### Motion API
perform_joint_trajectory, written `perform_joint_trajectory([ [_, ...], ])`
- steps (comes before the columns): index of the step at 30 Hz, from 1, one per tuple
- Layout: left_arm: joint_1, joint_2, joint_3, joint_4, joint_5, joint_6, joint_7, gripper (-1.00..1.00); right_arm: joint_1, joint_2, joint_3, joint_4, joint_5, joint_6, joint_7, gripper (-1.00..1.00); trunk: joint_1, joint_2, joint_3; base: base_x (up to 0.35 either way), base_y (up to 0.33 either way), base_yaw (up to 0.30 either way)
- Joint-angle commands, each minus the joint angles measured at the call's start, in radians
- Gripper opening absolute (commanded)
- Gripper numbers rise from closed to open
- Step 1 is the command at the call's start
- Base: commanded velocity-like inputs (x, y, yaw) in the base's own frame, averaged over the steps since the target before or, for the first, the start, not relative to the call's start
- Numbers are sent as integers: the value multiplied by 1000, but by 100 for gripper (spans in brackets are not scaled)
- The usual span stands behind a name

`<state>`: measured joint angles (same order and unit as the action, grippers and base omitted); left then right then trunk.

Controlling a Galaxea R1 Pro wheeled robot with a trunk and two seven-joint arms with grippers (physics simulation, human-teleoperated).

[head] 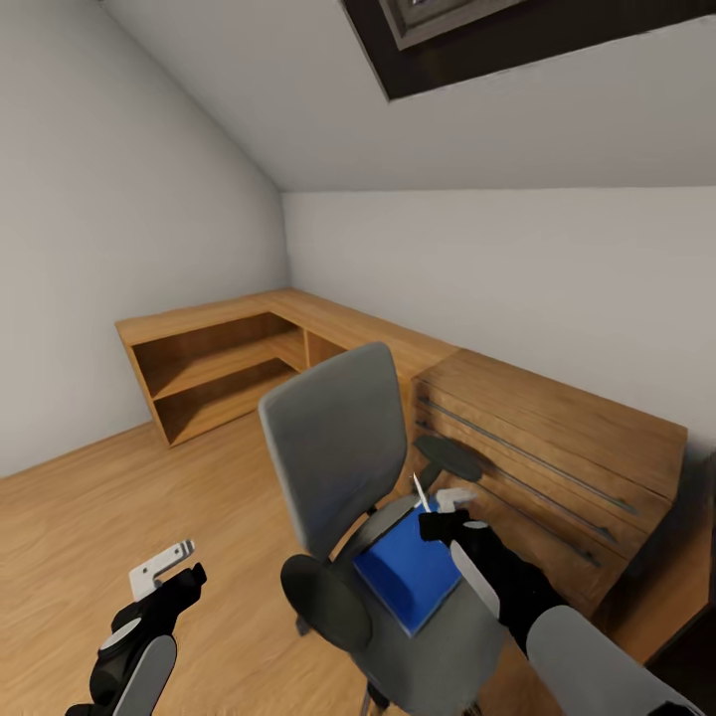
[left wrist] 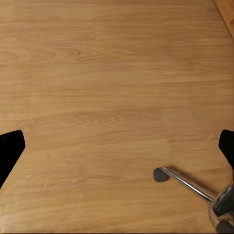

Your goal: In the bedroom, organize the workspace by keeping the computer under the desk, ensuring the monitor is on the desk, placing the keyboard on the desk next to the monitor, placing the mouse on the desk next to the keyboard, moving the folder from the swivel chair onto the desk next to the mouse, stacking the notebook on top of the folder with the pen on top of the notebook, and positioning the swivel chair next to the desk.

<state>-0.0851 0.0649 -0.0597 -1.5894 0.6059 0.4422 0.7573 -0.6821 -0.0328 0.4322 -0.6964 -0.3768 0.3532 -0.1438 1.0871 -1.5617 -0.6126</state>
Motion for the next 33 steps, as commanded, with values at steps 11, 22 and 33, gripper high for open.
perform_joint_trajectory([
  [11, -1, 1, -154, -30, 8, 2, 5, 100, 146, -28, -242, -475, -19, 255, -29, -100, -43, 77, 33, -276, 0, 0],
  [22, -1, 3, -222, -31, 8, 7, 6, 100, 269, -21, -367, -723, -19, 370, -49, -100, -85, 154, 68, -14, 0, 0],
  [33, -1, 1, -222, -29, 8, 16, 8, 100, 269, -21, -372, -723, -19, 365, -48, -100, -127, 231, 102, 0, 0, -1],
])
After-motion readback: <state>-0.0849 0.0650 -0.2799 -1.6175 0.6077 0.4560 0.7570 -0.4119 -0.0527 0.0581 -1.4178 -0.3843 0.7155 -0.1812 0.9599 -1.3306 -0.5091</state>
